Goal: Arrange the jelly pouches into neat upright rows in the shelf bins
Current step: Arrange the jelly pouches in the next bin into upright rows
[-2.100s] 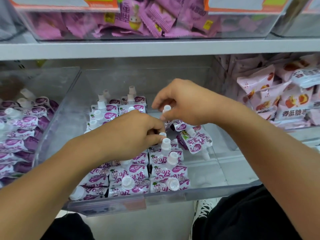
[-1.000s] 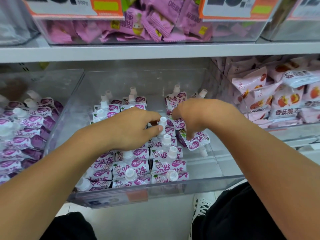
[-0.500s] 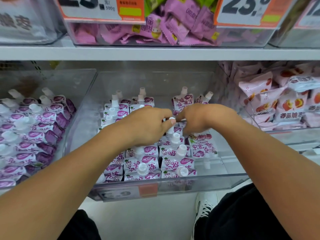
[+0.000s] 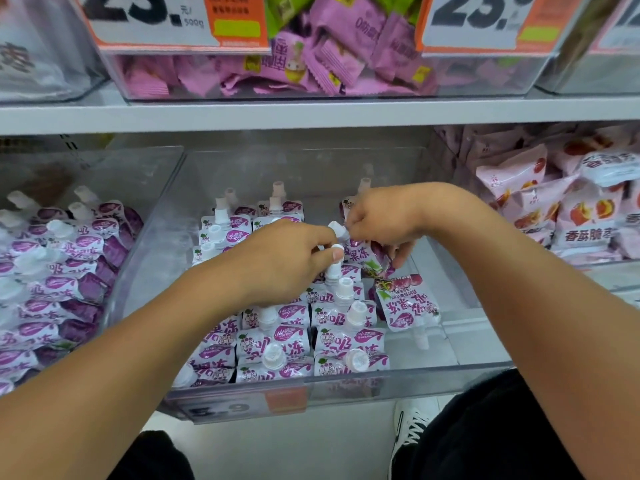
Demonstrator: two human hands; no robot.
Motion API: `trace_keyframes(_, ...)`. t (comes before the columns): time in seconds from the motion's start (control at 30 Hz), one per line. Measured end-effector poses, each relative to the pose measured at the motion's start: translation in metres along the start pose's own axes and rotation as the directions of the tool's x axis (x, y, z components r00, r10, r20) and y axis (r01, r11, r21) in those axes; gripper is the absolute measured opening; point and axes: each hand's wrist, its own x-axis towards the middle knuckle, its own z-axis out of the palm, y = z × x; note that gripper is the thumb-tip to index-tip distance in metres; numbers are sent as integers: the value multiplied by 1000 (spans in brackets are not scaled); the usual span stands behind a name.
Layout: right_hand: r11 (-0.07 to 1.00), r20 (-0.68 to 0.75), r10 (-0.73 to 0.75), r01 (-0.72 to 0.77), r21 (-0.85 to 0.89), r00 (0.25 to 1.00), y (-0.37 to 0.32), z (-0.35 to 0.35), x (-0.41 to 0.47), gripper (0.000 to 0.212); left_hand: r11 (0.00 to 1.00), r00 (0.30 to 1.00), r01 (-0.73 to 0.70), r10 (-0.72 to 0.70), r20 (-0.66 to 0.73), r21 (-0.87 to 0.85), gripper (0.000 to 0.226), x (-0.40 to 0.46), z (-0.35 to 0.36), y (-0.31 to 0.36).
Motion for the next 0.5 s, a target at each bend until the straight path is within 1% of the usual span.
trace_keyframes(0.07, 998, 13, 26, -25, -56, 1000, -2, 0, -4, 29, 1000, 1000, 14, -14, 2, -10, 34, 0, -2, 0)
trace_keyframes(0.13, 981, -19, 44, -46, -191, 999, -4, 1, -8, 19, 1000, 1000, 22, -22, 8, -9, 33, 1, -3, 1)
trace_keyframes(0.2, 960, -56, 29, -43, -277, 998, -5, 1, -9, 18, 1000, 1000, 18, -18, 5, -7, 33, 1, -3, 2)
trace_keyframes(0.27, 964, -3, 39, -38, -262, 999, -5, 2, -12, 27, 1000, 1000, 6, -6, 3, -5, 33, 0, -2, 1)
trace_keyframes(0.37, 988, 99, 68, -53, -148, 993, -5, 4, -13, 59, 1000, 1000, 20, -20, 12, -5, 26, 1, 1, -2)
trace_keyframes(0.4, 991, 105, 73, -60, -124, 992, -5, 5, -11, 63, 1000, 999, 28, -28, 17, -8, 28, 2, 1, -2)
trace_keyframes(0.5, 990, 40, 70, -65, -124, 997, -3, 6, 0, 55, 999, 999, 27, -27, 22, -21, 28, 2, 0, -3)
